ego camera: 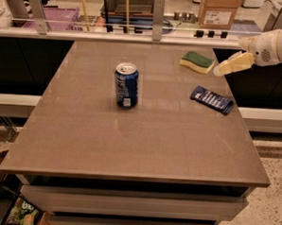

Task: Move sponge near pepsi can

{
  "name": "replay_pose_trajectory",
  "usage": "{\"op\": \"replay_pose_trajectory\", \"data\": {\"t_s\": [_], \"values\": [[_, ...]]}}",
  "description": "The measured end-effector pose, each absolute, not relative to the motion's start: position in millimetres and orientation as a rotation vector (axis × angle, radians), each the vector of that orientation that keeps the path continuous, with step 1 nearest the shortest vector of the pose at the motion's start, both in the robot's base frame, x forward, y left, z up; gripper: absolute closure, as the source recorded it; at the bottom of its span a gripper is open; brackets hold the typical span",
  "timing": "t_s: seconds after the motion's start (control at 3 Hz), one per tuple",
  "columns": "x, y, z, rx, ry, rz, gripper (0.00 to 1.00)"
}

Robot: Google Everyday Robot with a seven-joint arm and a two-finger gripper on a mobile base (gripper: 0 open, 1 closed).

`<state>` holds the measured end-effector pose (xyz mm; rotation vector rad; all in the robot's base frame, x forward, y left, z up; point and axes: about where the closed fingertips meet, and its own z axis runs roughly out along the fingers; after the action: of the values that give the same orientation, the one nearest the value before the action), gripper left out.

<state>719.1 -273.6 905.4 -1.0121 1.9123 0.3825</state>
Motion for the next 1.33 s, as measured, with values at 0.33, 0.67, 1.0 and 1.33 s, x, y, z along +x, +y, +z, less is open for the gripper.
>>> {"op": "replay_pose_trajectory", "data": {"t_s": [0.33,0.67,1.0,1.33], "values": [[726.1,-265.5,902.9,-1.033,1.930,0.380,0.00],[732.4,-259.0,899.4,-1.047,1.944,0.385,0.00],[742.0,-252.2,893.9,-1.057,1.958,0.398,0.00],[752.5,-247.0,889.4,-1.056,1.971,0.408,0.00]]}}
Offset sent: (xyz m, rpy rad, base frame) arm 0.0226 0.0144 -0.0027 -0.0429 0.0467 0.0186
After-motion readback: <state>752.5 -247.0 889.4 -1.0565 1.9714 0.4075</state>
